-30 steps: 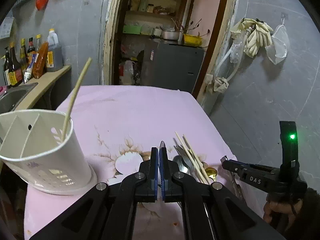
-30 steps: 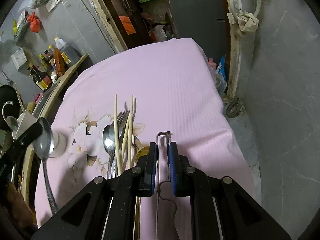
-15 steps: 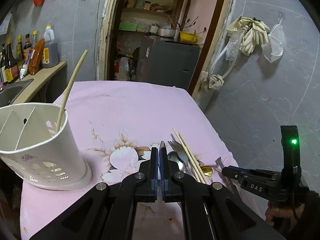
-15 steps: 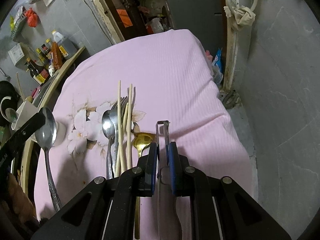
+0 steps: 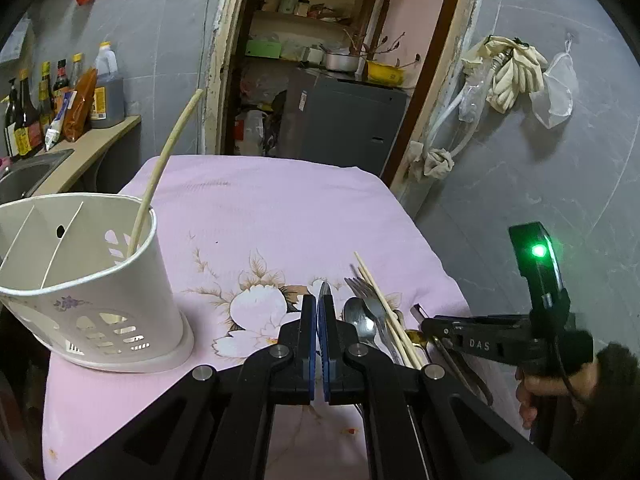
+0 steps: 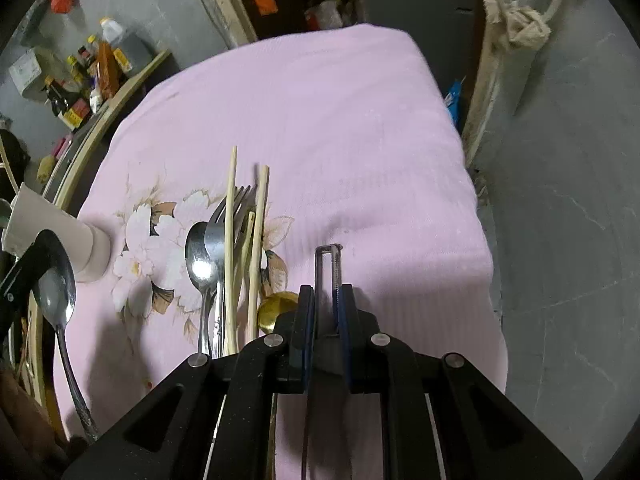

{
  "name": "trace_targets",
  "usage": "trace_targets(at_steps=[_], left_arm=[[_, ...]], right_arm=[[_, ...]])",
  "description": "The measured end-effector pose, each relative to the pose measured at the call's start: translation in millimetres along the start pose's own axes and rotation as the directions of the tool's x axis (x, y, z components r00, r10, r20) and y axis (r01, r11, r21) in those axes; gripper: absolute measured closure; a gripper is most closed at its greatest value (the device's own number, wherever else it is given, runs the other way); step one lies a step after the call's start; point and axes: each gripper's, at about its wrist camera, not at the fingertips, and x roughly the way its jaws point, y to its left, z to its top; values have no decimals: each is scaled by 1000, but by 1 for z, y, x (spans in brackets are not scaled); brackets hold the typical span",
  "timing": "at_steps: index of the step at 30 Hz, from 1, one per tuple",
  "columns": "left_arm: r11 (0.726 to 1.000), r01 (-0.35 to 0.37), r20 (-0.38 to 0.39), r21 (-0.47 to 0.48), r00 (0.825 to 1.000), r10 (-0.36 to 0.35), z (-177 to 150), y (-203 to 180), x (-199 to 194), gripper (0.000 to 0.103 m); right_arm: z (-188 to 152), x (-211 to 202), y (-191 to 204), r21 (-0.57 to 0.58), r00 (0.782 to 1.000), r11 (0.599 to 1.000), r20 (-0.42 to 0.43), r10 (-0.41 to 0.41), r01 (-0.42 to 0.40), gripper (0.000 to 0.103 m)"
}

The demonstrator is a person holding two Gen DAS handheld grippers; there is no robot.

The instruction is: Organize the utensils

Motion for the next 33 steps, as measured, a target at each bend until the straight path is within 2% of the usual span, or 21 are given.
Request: trace_targets(at_steps=[5,7,12,15,17,19,20,25,26,28,29,30,31,33], left_arm=[[1000,8,3,1,1000,-8,2,-3,-4,101],[1000,12,6,2,1000,-12,4,-4,-8,101],[1000,16,32,13,999,-16,10,-1,-24,101],[1000,10,63,7,998,-10,16,3,-37,101],[1000,7,84,-1,996,-7,21,6,-46,101],[1000,1,108,-3,994,-1,26,10,-55,101],[1000,-4,122,-4,993,4,30,13,-61,101],[999,-45,182,-17,982,47,46,35,-89,101],[998,-62,199,-20,978,64,50,41,-96,101],[995,-100,234,-24,967,103,57,56,-109,101],[993,-114,246,-26,962,117,60,62,-115,101],[990,-135,264,-31,954,139,64,72,-122,101],[989,-147,274,-35,950,151,67,78,-126,101],[981,-190,309,-51,931,196,75,99,-141,101]], right_arm=[[4,3,8,-72,999,997,-32,-14,12,92],[4,-1,6,-38,999,999,-29,27,-28,93],[-2,-42,4,25,986,995,141,92,-96,93],[-12,-77,12,30,951,991,287,115,-129,93],[-15,-94,17,25,920,987,366,138,-158,93],[-20,-112,27,7,874,980,453,176,-200,93],[-23,-122,38,-17,845,976,499,195,-216,93],[-27,-150,84,-120,745,958,606,279,-261,93],[-25,-155,98,-143,713,949,631,305,-279,93],[-21,-162,115,-172,670,937,660,339,-304,93],[-16,-166,129,-196,637,926,679,366,-323,93],[-12,-167,141,-213,613,917,690,386,-337,93],[-11,-168,151,-224,597,911,696,399,-347,93],[-2,-170,173,-254,553,889,708,439,-381,93]])
